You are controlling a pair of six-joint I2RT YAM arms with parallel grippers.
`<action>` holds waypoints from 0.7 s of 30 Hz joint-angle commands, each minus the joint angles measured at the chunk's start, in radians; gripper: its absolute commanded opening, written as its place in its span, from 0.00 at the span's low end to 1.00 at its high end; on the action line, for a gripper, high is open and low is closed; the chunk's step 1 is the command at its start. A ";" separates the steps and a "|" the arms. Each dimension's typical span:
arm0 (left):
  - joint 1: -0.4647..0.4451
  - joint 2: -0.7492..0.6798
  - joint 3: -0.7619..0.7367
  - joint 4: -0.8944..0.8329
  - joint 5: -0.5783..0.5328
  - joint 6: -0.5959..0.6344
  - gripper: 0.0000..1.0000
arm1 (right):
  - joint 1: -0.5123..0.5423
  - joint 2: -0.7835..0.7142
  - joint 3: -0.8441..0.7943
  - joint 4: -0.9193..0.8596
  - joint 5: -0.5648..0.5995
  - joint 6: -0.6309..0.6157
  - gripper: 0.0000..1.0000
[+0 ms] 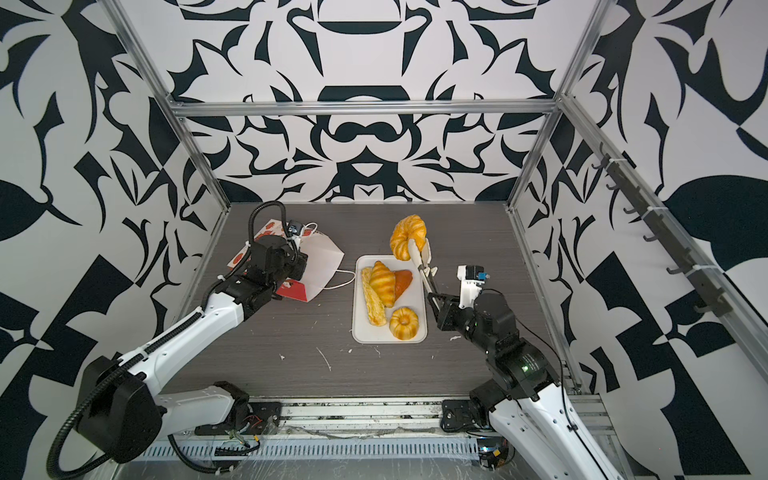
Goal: Take the fake bread out of the paper bag
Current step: 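Carry the pinched pastry over the tray, right gripper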
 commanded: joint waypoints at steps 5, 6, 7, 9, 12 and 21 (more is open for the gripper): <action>-0.014 -0.015 -0.006 0.029 0.007 -0.015 0.00 | -0.003 -0.054 -0.067 0.235 0.009 0.277 0.00; -0.015 -0.015 -0.007 0.030 0.005 -0.015 0.00 | -0.003 -0.063 -0.082 0.256 0.007 0.305 0.00; -0.016 -0.015 -0.008 0.032 0.004 -0.016 0.00 | -0.003 -0.069 -0.090 0.266 0.013 0.329 0.00; -0.017 -0.018 -0.010 0.033 0.005 -0.017 0.00 | -0.003 -0.083 -0.106 0.278 0.033 0.387 0.00; -0.017 -0.024 -0.012 0.033 0.004 -0.018 0.00 | -0.003 -0.110 -0.146 0.321 0.054 0.503 0.00; -0.020 -0.031 -0.013 0.033 -0.001 -0.013 0.00 | -0.003 -0.113 -0.261 0.449 0.028 0.777 0.00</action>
